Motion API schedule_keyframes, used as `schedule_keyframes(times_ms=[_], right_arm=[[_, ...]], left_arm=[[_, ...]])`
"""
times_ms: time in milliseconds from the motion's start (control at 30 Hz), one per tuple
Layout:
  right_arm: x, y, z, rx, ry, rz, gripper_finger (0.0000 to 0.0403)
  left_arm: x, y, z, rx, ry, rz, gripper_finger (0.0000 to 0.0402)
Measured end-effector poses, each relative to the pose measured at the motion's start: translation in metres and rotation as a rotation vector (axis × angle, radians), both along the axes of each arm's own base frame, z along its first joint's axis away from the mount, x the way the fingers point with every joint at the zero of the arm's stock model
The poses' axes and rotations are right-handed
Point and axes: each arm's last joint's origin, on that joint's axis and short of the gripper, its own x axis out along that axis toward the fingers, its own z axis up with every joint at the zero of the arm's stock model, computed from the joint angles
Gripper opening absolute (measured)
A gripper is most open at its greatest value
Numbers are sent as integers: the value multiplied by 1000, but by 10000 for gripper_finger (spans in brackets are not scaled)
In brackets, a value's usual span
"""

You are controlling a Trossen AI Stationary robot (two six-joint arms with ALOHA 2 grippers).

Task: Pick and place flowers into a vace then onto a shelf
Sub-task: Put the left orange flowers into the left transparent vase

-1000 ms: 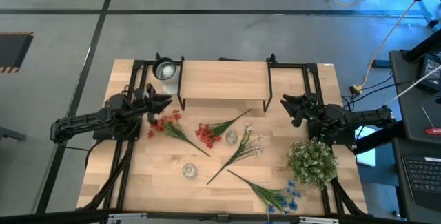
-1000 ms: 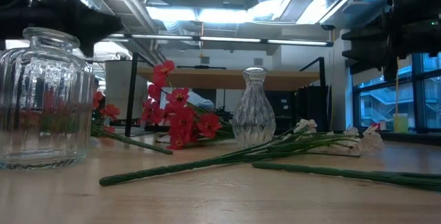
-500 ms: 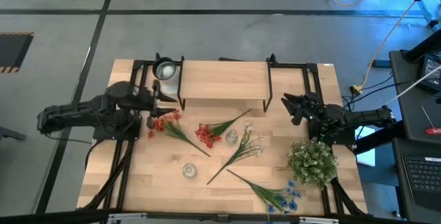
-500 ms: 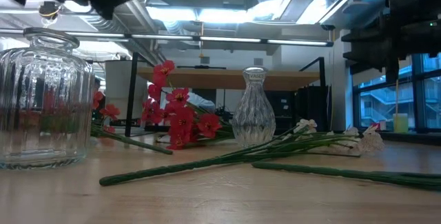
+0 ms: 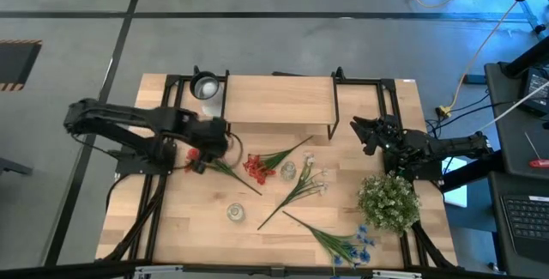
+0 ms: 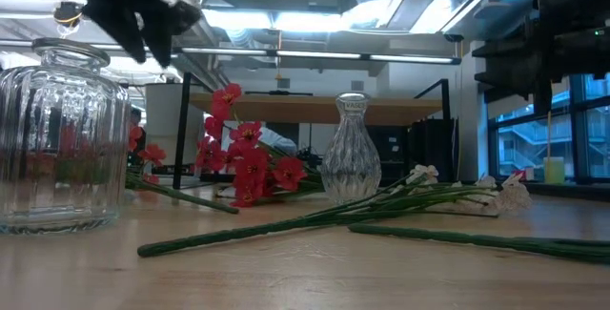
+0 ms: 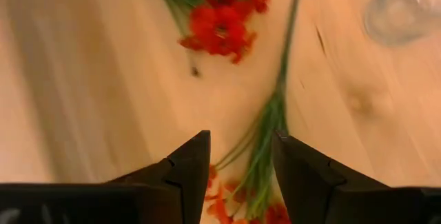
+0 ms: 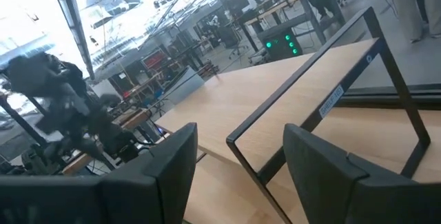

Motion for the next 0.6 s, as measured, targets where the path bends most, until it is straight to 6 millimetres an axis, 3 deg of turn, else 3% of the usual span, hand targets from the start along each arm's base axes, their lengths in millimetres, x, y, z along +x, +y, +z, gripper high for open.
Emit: schedule_keyframes(times_ms=[267,600], right_arm=[[0,0,0,1,-1,9,217],[0,0,0,1,-1,11,217]], left_arm=[[35,-8,-45,14,220,-26,151],[54,-11,-79,6,332,4,151]])
